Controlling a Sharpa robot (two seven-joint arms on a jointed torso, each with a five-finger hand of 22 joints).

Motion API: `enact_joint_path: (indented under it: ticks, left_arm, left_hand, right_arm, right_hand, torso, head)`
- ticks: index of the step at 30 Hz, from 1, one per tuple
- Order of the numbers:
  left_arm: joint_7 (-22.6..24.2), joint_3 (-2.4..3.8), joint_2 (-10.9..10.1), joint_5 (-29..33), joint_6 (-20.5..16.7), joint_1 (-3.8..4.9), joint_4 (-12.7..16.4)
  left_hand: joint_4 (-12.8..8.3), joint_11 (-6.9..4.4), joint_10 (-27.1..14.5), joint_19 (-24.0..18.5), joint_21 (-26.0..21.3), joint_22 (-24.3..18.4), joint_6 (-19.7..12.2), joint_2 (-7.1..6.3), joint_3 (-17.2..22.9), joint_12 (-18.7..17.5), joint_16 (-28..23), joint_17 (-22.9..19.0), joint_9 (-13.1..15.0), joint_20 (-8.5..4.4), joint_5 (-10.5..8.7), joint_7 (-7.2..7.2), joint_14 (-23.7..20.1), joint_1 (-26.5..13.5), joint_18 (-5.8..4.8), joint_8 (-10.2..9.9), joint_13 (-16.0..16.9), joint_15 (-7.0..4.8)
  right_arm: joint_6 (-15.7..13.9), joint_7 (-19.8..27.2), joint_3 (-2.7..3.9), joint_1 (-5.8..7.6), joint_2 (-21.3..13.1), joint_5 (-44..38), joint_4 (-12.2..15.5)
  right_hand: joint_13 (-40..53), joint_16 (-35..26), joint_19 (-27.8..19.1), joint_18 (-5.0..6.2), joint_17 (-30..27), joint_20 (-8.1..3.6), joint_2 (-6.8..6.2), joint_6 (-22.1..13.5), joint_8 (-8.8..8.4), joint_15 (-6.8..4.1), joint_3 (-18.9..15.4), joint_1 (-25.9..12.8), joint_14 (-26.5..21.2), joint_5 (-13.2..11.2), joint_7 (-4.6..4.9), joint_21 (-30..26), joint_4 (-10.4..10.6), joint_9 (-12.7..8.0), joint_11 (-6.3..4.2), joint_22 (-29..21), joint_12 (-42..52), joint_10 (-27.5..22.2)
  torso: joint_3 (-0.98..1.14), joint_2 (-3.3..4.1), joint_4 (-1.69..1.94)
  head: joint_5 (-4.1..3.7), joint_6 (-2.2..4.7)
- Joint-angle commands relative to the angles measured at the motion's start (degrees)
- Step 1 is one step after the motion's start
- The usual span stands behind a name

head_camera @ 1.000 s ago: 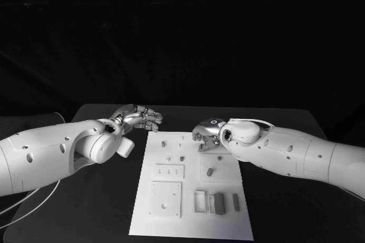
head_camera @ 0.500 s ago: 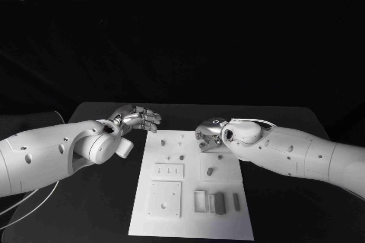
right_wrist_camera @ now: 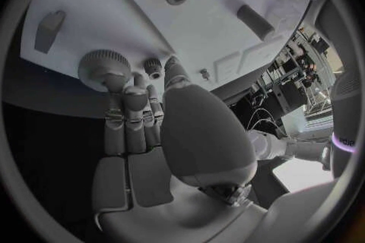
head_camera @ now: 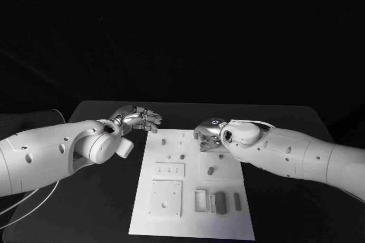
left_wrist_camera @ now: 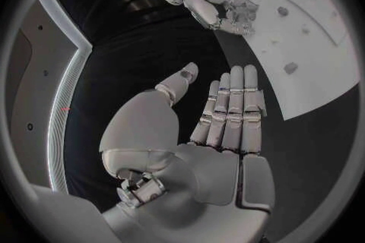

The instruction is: Assemble the parts on the task board

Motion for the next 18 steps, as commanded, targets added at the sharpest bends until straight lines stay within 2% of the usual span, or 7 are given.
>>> enact_joint_path:
  ticks: [1,12,18]
  left_arm:
    - [0.0,0.08,0.0,0.2,0.8,0.1,0.2]
    - [-0.3,0.09,0.1,0.1,0.9,0.1,-0.1]
    - [-0.4,0.08,0.0,0.1,0.9,0.1,-0.1]
  left_hand:
    - [0.4,0.04,-0.4,-0.1,-0.4,0.1,-0.4,-0.35,-0.1,-0.4,-0.3,0.1,-0.1,-0.44,0.17,0.06,0.1,-0.1,1.13,-0.3,0.0,0.29]
    - [0.4,0.08,-0.5,-0.1,-0.4,0.1,-0.5,-0.36,-0.1,-0.5,-0.4,0.2,-0.1,-0.46,0.17,0.09,0.1,-0.1,1.11,-0.4,0.0,0.29]
    - [0.4,0.08,-0.5,-0.1,-0.5,0.1,-0.5,-0.34,0.0,-0.5,-0.5,0.2,-0.1,-0.47,0.17,0.09,0.1,-0.1,1.1,-0.4,0.0,0.29]
  right_arm:
    - [0.4,-0.3,-0.04,-0.08,0.0,-0.9,0.0]
    - [2.4,-0.7,-0.04,-0.13,-0.5,-1.6,0.9]
    - [2.6,-1.0,-0.05,-0.19,-1.0,-2.2,1.3]
  right_hand:
    - [1.8,0.5,-0.4,4.87,-0.3,0.03,-0.05,0.7,0.91,-0.05,-0.2,0.4,-0.3,0.1,0.59,0.5,0.0,0.6,-0.17,1.3,0.4,-0.6]
    - [7.8,1.5,-0.5,4.87,-1.4,-0.08,0.72,5.2,3.59,-0.57,-0.5,1.0,-0.2,0.1,2.36,1.3,0.1,3.0,-0.75,1.2,1.2,-1.0]
    - [10.2,1.9,-0.4,4.87,-1.9,-0.22,1.05,7.0,4.19,-0.94,-0.5,1.3,0.0,0.2,2.47,1.7,0.1,3.9,-1.12,1.2,1.5,-0.3]
  torso:
    - [-0.05,0.12,-0.1]
    - [0.0,0.34,-0.15]
    - [0.02,0.39,-0.1]
  head:
    - [0.02,-0.06]
    - [-0.13,-0.36]
    - [-0.15,-0.54]
